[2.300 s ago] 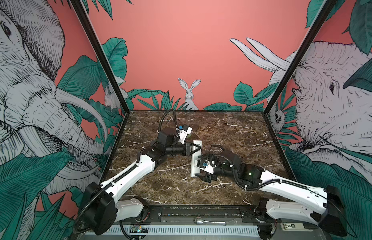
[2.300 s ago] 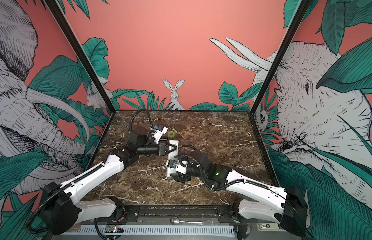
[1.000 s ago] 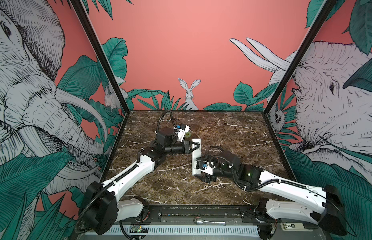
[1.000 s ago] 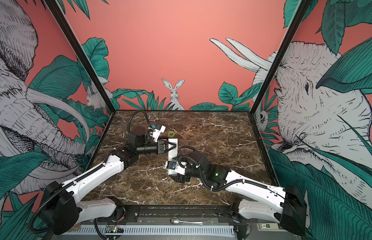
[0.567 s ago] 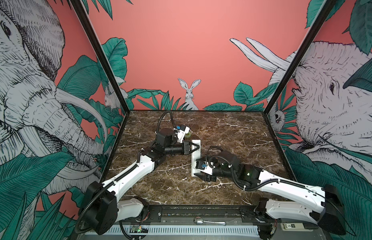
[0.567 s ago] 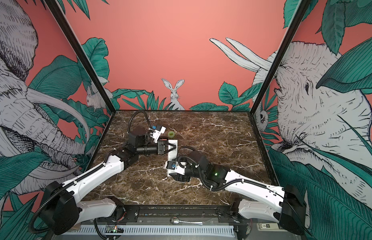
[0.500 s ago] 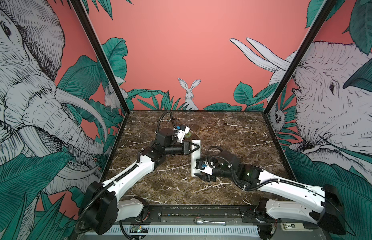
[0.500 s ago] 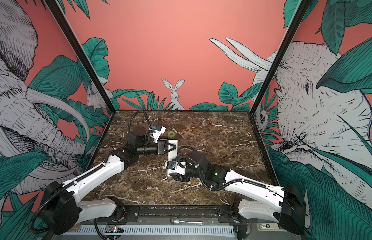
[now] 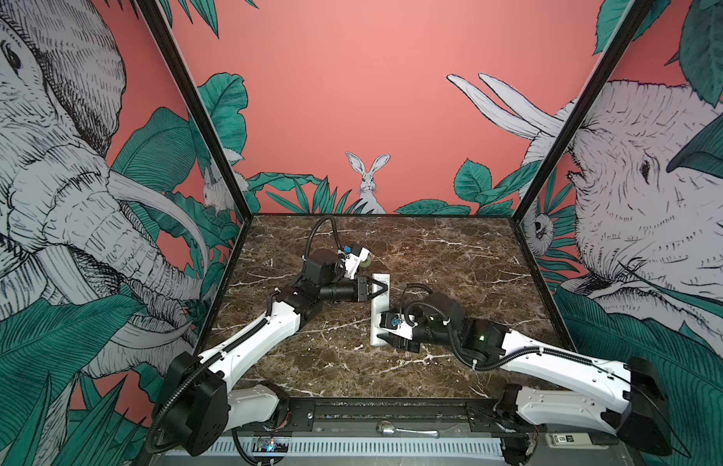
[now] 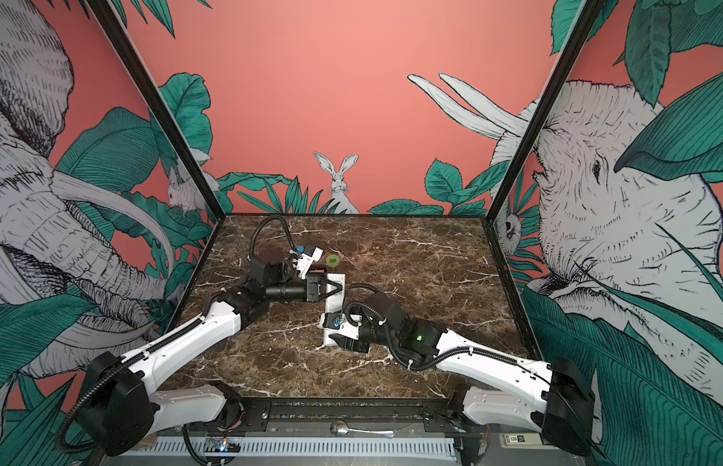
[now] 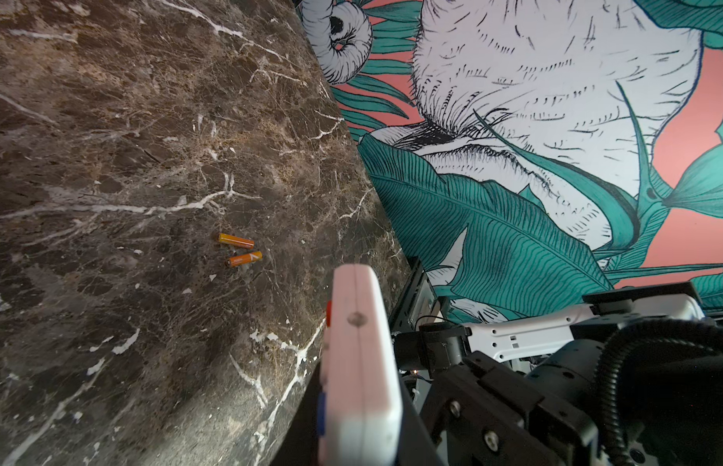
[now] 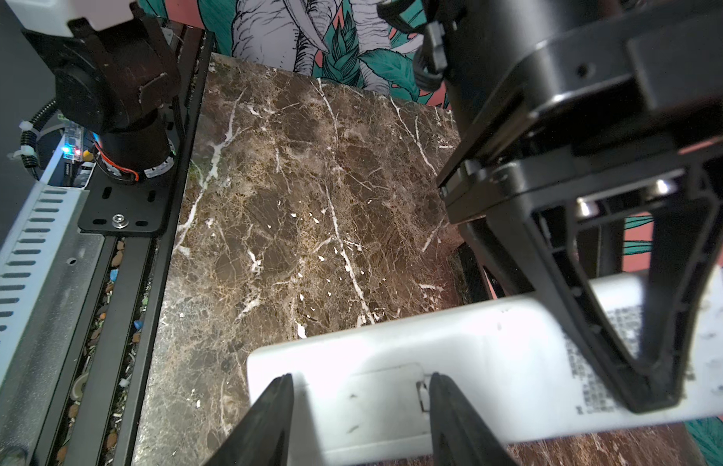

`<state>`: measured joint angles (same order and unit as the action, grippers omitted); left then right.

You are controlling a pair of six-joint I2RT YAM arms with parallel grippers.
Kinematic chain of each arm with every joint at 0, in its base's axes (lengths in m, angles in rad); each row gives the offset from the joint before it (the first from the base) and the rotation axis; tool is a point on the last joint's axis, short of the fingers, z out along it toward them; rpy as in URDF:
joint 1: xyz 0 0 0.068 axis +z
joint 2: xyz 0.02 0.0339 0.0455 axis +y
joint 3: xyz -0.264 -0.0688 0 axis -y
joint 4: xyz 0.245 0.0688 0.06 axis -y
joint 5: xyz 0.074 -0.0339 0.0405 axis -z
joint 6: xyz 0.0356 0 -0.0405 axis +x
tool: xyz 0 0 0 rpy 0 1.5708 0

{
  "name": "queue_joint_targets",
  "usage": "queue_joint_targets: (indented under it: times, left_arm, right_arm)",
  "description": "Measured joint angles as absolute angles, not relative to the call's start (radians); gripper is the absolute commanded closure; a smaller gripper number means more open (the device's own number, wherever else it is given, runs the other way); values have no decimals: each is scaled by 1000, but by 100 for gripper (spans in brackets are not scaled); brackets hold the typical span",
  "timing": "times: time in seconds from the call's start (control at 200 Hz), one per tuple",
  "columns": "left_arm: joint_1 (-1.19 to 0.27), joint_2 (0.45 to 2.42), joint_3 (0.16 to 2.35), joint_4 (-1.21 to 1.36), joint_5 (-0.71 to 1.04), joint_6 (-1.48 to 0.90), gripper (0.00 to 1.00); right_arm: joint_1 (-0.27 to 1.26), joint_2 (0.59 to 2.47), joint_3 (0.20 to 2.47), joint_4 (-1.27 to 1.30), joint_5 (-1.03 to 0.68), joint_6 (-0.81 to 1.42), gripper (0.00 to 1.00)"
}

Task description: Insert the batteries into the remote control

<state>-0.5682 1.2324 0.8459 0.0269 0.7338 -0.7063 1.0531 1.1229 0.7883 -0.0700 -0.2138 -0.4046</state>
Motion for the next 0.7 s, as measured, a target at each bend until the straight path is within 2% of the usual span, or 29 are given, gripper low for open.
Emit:
queue_joint_targets:
  times: [0.38, 0.7]
  left_arm:
    - [-566, 1232, 846, -2, 737, -687, 100]
    - [-564, 1232, 846, -2, 736, -681, 100]
  right_arm:
    - [1053, 1122, 789, -73, -218, -408, 55]
    - [1053, 1114, 789, -76, -217, -408, 55]
